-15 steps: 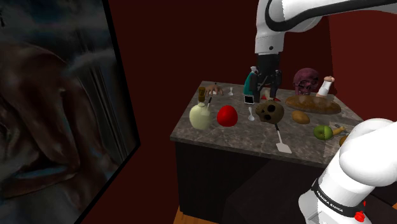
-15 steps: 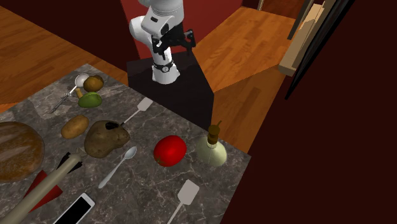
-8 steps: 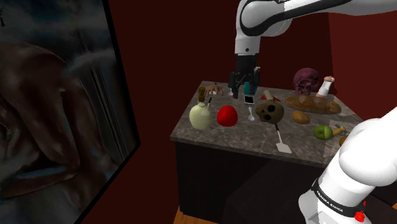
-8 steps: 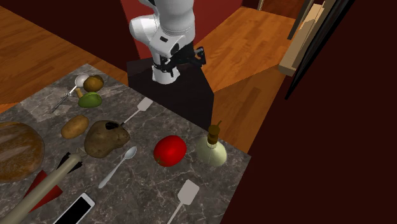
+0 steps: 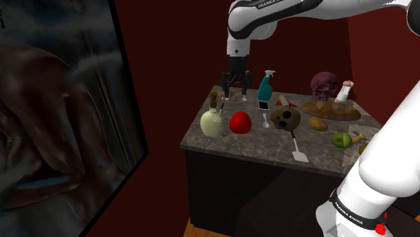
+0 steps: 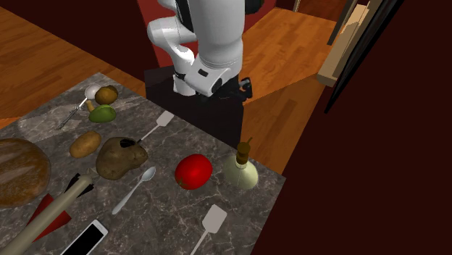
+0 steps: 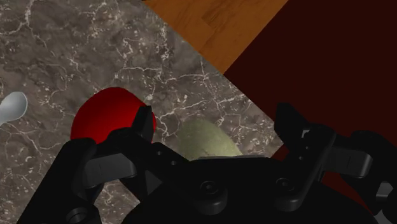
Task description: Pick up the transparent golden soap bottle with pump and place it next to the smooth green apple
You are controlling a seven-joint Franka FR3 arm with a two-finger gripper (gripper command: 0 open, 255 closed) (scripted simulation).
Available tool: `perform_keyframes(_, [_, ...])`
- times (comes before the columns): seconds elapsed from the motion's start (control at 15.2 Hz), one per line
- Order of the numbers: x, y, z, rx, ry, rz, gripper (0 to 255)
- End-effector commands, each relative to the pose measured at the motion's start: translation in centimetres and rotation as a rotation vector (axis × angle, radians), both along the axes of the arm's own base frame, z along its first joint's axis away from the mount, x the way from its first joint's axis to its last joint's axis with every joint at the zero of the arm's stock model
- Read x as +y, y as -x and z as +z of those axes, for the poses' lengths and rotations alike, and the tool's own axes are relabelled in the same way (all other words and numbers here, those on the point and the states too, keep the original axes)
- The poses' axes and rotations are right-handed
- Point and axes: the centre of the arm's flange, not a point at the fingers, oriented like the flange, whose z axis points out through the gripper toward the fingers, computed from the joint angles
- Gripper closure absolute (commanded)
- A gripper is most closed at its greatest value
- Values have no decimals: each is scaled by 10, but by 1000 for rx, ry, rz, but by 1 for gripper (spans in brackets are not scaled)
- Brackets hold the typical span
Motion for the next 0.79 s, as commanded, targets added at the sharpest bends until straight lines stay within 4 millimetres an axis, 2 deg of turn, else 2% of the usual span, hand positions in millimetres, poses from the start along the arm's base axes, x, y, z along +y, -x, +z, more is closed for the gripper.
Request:
perform_keyframes(0.0, [1,-24,-4,-12,-1,-7,0])
perform_keyframes(0.53, [10,-121,-12,-55,-3,-34,0])
perform_keyframes(0.73, [12,-120,-27,-55,-3,-34,0])
